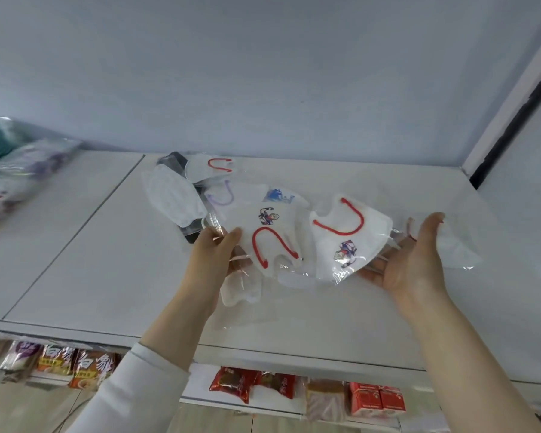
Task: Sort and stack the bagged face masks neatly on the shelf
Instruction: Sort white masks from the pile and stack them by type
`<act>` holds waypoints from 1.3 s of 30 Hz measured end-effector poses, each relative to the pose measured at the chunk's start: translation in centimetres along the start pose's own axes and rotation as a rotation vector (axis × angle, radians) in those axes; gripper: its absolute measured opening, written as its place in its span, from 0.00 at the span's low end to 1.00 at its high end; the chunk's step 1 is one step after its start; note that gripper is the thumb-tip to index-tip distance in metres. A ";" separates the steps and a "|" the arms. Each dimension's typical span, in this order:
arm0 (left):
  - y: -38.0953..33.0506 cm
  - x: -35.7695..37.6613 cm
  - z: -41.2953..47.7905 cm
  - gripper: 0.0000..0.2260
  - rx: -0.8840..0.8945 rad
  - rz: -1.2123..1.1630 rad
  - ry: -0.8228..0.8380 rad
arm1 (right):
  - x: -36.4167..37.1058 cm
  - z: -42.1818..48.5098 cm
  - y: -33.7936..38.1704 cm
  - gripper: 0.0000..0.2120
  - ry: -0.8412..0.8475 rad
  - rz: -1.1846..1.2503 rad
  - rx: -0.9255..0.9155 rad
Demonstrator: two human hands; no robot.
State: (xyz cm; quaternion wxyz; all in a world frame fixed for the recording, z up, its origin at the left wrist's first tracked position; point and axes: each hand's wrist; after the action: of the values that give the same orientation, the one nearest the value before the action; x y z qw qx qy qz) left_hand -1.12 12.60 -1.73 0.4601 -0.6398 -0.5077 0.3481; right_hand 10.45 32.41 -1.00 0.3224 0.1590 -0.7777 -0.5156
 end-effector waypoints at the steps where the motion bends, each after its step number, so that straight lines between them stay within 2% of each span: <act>1: -0.1 -0.2 0.1 0.05 0.018 0.005 0.000 | -0.1 -0.2 0.1 0.33 0.004 0.029 0.013; 5: -0.4 -0.8 0.6 0.05 0.083 0.042 -0.008 | -0.5 -0.7 0.1 0.48 0.133 0.003 0.028; 7: -0.4 -0.7 0.6 0.08 0.091 0.064 -0.008 | -1.1 -1.0 0.2 0.56 0.168 -0.026 0.035; 9: -0.5 -0.6 0.5 0.09 0.120 0.076 0.004 | -1.4 -1.6 0.7 0.59 0.198 -0.118 -0.006; 11: -0.6 -0.6 0.3 0.09 0.152 0.070 0.005 | -1.9 -2.2 1.2 0.55 0.207 -0.212 -0.042; 13: -0.6 -0.7 0.3 0.09 0.171 0.045 0.006 | -2.8 -2.1 1.6 0.49 0.207 -0.242 0.003; 16: -0.4 -0.5 0.2 0.10 0.185 0.019 0.024 | -3.6 -2.1 2.5 0.46 0.302 -0.215 0.096; 18: -0.3 -0.4 0.2 0.11 0.182 0.010 0.020 | -3.8 -2.2 2.5 0.38 0.295 -0.333 0.121; 20: -0.3 -0.2 0.2 0.13 0.178 0.002 0.009 | -3.5 -2.4 1.8 0.30 0.271 -0.572 0.045; 23: -0.3 -0.1 0.0 0.19 0.183 -0.040 0.016 | -3.4 -2.4 0.7 0.28 0.297 -0.942 -0.138; 25: -0.4 -0.2 0.0 0.19 0.197 -0.057 0.014 | -3.5 -2.5 0.2 0.24 0.312 -1.064 -0.187; 27: -0.6 -0.5 -0.1 0.15 0.193 -0.056 0.029 | -4.0 -2.8 0.5 0.13 0.313 -1.082 -0.240; 29: -0.8 -0.8 -0.2 0.10 0.158 -0.117 0.070 | -4.8 -3.1 1.4 0.06 0.293 -0.977 -0.267; 31: -0.9 -0.8 -0.3 0.06 0.117 -0.225 0.115 | -5.4 -3.0 2.7 0.04 0.252 -0.608 -0.216; 33: -1.0 -0.5 -0.5 0.06 0.093 -0.324 0.160 | -5.1 -2.9 3.2 0.10 0.259 -0.263 -0.146; 34: -0.9 -0.2 -0.7 0.06 0.090 -0.363 0.196 | -4.4 -2.6 2.8 0.10 0.257 -0.143 -0.108; 35: -0.8 0.2 -1.0 0.05 0.090 -0.390 0.247 | -3.5 -2.4 2.3 0.05 0.239 -0.046 -0.074; 36: -0.6 0.7 -1.3 0.04 0.092 -0.401 0.312 | -2.4 -2.4 1.7 0.03 0.224 0.026 -0.052; 37: -0.4 1.2 -1.7 0.03 0.092 -0.396 0.381 | -1.3 -2.3 1.2 0.07 0.213 0.067 -0.031; 39: 0.0 2.2 -2.4 0.04 0.070 -0.363 0.489 | 0.3 -2.3 0.3 0.08 0.191 0.069 -0.034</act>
State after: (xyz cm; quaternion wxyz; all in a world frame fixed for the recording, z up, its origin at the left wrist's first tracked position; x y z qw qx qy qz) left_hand 1.56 14.15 -0.89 0.6450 -0.5873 -0.4757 0.1133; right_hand 11.80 30.76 -0.04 0.4152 0.1750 -0.7397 -0.4998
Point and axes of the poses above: each hand's wrist, its own z-axis towards the middle knuckle, its own x-axis out of the palm, y = z × x, and after that the axes turned 6 degrees about -x, right-handed
